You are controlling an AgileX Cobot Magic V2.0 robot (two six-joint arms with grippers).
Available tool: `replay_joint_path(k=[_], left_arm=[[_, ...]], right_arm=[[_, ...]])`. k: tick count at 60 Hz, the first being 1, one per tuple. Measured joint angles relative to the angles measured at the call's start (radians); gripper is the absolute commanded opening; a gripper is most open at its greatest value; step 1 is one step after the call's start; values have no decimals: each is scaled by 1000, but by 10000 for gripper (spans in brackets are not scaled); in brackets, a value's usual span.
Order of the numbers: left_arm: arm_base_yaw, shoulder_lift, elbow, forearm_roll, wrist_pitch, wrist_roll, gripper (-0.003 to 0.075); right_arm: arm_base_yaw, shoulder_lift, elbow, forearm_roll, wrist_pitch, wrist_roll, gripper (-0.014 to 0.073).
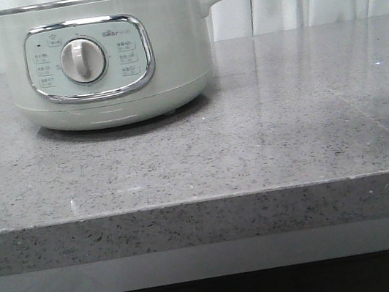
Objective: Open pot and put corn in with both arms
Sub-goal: 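Lower the corn into the pot and open the right gripper, then lower the glass lid back onto the pot with the left gripper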
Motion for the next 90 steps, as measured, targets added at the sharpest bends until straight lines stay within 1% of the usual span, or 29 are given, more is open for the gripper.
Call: replay_joint_path(k=[5,14,24,58,64,70,77,90], left_arm=[[0,0,0,0,0,0,207],[0,0,0,0,0,0,207],[0,0,0,0,0,0,207],[0,0,0,0,0,0,207],[0,0,2,-3,-31,0,207],[0,14,2,-22,-93,0,207],[0,83,-17,-40,-167,0,207],[0,283,-120,-44,-218,0,207]], right_arm=[[0,-86,105,0,-59,0,541],[0,-207,241,0,-141,0,541],[0,-290,331,0,-178,0,541],[0,-307,346,0,-188,2,541],[0,-307,346,0,-188,2,541],[0,-307,346,0,-188,2,541],[0,-307,346,0,-188,2,541],[0,-307,346,0,-188,2,541]])
